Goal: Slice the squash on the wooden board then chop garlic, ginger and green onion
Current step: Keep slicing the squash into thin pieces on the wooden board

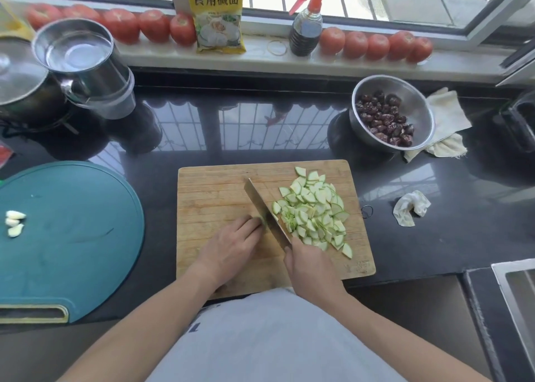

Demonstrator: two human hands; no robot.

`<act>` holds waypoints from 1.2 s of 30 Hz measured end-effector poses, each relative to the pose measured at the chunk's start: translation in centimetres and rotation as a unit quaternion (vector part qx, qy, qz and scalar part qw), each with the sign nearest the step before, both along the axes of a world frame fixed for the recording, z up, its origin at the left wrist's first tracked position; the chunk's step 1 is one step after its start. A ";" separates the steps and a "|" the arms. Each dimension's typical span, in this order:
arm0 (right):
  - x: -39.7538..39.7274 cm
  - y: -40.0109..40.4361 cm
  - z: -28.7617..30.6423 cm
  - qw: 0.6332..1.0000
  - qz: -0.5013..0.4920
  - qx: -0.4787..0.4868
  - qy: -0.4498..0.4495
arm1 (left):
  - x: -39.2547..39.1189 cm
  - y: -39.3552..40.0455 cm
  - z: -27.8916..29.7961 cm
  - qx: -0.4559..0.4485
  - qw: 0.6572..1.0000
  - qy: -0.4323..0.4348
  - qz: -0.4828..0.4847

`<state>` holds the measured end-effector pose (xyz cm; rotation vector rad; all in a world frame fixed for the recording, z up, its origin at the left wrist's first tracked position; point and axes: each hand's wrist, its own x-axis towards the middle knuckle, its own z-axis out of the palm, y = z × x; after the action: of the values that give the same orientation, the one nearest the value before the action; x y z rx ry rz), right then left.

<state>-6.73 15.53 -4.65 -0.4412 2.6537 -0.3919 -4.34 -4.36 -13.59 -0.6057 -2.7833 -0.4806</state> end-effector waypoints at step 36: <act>0.1 -1.4 -0.6 0.998 0.015 0.059 0.001 | -0.2 -0.1 0.5 0.011 1.000 -0.013 0.004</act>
<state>-6.65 14.11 -5.24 -0.4423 2.6510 -0.2243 -4.57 -4.42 -13.10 -0.5885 -2.8000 -0.5199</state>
